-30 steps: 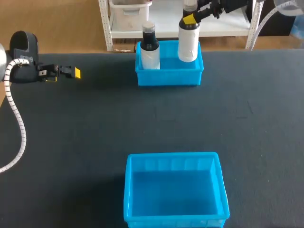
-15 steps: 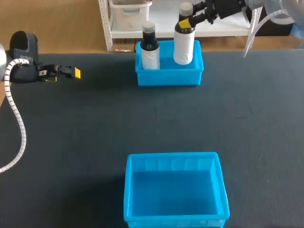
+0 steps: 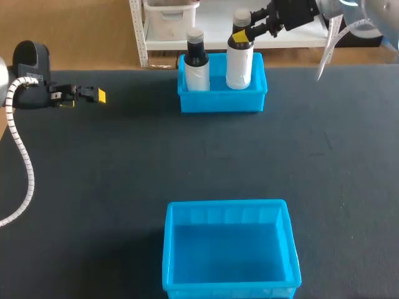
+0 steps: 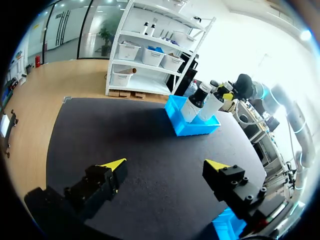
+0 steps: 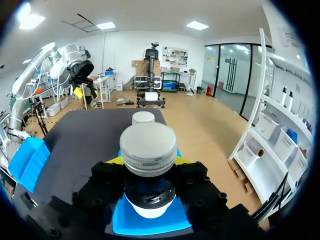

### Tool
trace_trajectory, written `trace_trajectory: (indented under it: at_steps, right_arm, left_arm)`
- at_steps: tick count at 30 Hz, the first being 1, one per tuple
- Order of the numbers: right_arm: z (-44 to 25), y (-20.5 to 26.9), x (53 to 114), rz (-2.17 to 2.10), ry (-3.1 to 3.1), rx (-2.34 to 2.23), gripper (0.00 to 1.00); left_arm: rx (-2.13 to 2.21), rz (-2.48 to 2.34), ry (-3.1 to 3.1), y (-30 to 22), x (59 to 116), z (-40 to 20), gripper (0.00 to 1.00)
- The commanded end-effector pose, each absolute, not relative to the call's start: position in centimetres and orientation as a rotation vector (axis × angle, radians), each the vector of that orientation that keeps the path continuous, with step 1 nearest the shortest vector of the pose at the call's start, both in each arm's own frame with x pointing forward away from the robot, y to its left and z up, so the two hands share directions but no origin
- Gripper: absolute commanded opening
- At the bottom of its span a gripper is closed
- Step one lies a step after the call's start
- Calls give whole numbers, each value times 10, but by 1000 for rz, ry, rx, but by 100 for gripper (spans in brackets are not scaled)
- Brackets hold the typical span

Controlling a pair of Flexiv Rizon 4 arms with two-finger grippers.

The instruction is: Pick up the bottle, and place it in the far bin if it is heavy, or in the near bin if it is light.

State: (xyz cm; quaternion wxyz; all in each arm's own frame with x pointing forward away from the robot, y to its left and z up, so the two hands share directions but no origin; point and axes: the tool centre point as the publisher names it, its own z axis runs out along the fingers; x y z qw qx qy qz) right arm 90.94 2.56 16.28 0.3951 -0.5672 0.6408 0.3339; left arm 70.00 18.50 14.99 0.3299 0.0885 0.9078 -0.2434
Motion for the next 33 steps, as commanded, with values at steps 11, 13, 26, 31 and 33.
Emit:
trace_trajectory:
  at_steps: [11,13,26,31,33]
  right_arm:
    - [154,26,919,999,1601,-1539,0]
    - [152,26,919,1002,1603,-1538,0]
    - [144,26,917,1009,1604,-1540,0]
    - [143,25,918,1012,1588,-1544,0]
    - [142,25,918,1013,1586,-1543,0]
  left_arm:
    - [231,-637,2375,185,700,150,100]
    - [231,-637,2375,185,700,150,100]
    - [231,-637,2375,185,700,150,100]
    - [231,-637,2375,185,700,150,100]
    - [231,-637,2375,185,700,150,100]
